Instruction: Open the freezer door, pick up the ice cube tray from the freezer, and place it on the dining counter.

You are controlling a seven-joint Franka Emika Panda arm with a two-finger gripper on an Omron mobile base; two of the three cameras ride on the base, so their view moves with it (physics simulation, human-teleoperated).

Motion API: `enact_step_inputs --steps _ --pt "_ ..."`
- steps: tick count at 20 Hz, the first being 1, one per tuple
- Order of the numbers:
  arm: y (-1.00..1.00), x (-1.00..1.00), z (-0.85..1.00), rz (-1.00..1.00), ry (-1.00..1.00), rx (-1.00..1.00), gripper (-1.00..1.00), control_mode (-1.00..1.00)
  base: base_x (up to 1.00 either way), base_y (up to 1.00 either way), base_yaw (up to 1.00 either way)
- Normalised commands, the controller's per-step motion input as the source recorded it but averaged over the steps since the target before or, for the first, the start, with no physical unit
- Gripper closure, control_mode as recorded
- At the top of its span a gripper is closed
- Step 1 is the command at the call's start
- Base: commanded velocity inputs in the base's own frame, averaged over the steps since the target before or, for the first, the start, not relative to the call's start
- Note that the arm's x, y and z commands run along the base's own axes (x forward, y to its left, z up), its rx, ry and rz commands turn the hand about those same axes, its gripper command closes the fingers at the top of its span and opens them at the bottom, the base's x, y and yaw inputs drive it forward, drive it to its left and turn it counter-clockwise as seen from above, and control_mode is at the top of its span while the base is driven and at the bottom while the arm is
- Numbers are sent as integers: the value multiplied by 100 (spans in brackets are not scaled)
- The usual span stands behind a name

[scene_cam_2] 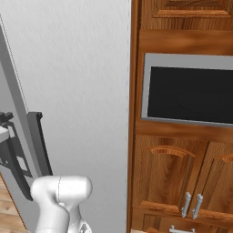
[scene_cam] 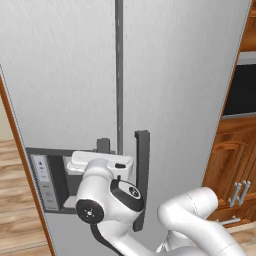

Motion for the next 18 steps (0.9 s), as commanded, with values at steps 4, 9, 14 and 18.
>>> enact_step_inputs --steps 4,9,14,18 --pt "9 -26 0 0 0 0 100 -100 0 0 0" --pt "39 -35 0 0 3 0 100 -100 0 0 0" --pt "60 -43 0 -2 4 0 100 -100 0 0 0" --pt "69 -53 0 -3 5 0 100 -100 0 0 0"
